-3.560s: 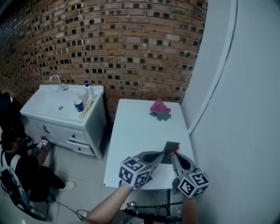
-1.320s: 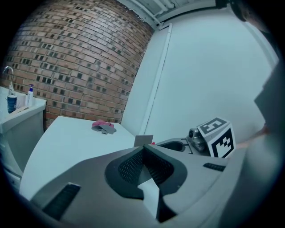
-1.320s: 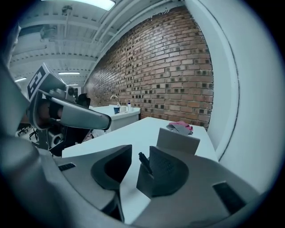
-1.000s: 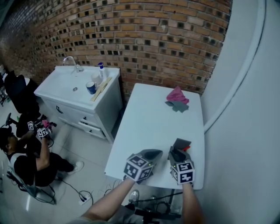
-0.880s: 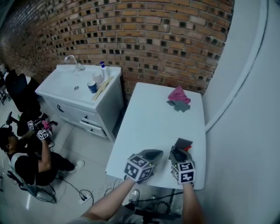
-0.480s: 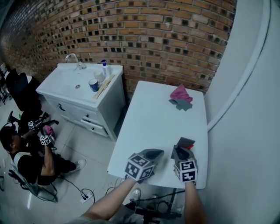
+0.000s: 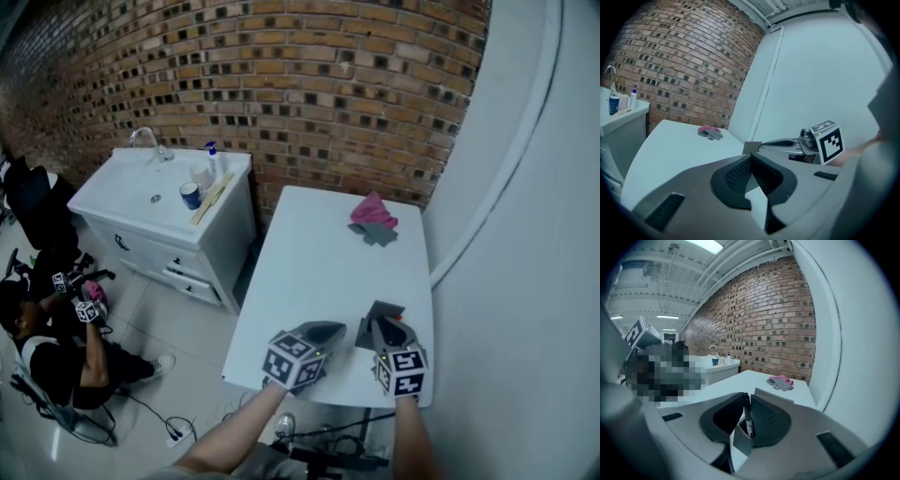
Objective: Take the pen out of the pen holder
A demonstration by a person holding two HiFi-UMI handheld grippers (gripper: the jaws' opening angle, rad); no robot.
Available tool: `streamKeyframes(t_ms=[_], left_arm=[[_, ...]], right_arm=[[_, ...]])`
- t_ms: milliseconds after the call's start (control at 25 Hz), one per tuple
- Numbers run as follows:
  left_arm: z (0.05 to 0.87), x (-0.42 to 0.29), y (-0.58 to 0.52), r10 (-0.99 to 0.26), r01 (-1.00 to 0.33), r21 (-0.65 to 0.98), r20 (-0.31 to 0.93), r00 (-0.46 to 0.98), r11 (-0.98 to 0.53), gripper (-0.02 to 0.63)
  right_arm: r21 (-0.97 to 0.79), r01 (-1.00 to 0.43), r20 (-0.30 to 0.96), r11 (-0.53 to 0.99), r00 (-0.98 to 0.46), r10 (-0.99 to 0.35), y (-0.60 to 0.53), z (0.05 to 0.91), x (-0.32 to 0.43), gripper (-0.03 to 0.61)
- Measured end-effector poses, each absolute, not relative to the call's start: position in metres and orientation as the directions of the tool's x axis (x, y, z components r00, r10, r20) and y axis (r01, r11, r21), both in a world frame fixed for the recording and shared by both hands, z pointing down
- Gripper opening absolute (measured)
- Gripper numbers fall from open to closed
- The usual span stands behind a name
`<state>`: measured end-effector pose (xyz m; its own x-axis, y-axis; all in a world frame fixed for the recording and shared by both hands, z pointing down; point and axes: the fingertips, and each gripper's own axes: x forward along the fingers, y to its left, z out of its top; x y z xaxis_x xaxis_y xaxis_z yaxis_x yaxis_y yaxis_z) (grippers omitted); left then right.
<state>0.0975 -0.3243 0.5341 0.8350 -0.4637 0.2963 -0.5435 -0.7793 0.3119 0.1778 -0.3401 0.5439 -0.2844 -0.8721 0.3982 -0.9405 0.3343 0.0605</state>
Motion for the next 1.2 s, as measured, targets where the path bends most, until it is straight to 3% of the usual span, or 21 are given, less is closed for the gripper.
streamKeyframes(t_ms=[880, 1200], left_arm=[[0.421, 0.11, -0.322, -0.475, -0.488, 0.183, 0.111, 0.873, -0.853, 0.0], [0.405, 0.113, -0.319, -0.462, -0.47, 0.176, 0.083, 0.883, -0.865, 0.0]], right_arm=[[-0.019, -0.952, 0.052, 0.306, -0.307, -0.95, -0.299, 0.4, 0.188, 0.057], [-0.051, -0.94, -0.01, 0.337, -0.337, -0.942, -0.291, 0.38, 0.181, 0.057]])
